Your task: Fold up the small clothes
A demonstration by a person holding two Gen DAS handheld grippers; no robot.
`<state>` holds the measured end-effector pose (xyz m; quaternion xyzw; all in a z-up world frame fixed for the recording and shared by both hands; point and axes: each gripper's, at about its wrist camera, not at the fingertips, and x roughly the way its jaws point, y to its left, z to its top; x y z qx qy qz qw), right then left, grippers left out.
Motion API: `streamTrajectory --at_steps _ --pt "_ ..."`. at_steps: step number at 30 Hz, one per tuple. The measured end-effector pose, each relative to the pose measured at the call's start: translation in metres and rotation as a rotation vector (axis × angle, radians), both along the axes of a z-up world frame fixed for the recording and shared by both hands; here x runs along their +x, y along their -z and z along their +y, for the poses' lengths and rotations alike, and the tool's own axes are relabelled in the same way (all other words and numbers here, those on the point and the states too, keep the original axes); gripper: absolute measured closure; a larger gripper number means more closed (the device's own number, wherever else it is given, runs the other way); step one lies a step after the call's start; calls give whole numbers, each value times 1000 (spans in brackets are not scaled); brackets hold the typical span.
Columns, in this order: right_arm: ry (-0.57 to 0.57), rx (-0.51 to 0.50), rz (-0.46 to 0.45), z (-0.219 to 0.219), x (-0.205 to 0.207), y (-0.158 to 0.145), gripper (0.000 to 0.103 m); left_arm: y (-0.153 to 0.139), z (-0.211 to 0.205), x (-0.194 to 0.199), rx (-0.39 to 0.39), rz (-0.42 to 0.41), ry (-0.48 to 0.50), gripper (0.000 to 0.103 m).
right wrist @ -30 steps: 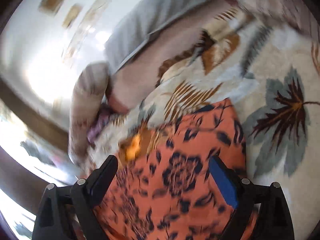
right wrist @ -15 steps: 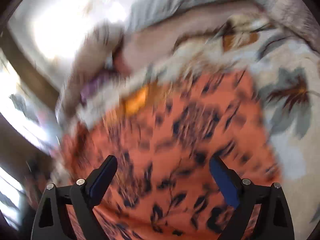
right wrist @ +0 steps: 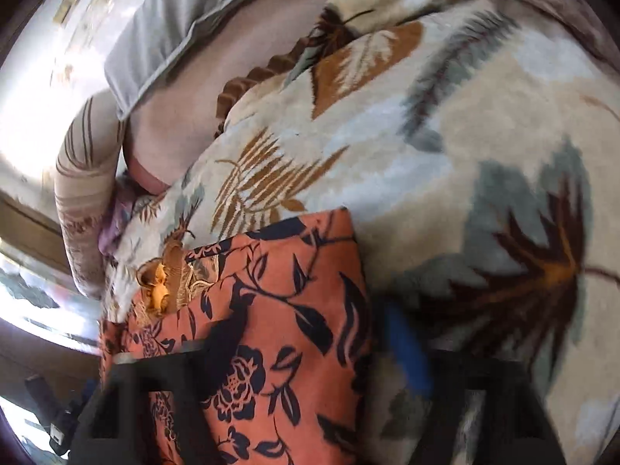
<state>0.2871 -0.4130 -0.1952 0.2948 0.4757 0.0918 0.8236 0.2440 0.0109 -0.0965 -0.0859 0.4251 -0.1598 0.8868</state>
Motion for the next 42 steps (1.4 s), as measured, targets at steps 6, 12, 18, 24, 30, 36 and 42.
streamTrajectory --at_steps 6,12,18,24,30,36,42 --pt "7 -241 -57 12 3 -29 94 48 -27 16 123 113 -34 0" --pt "117 -240 -55 2 -15 -28 75 59 -42 12 264 105 -8 0" --pt "-3 104 -91 35 -86 -34 61 61 -44 16 270 97 -17 0" --pt "142 34 -66 42 -114 -30 47 25 -11 3 83 66 -74 0" --pt "65 -303 -324 134 -146 -61 16 -24 122 -41 -181 -59 -317 0" --pt "9 -329 -215 149 -140 -11 16 10 297 -34 -502 20 -666 0" --pt "10 -273 -215 140 -138 -7 13 46 380 12 -563 86 -790 1"
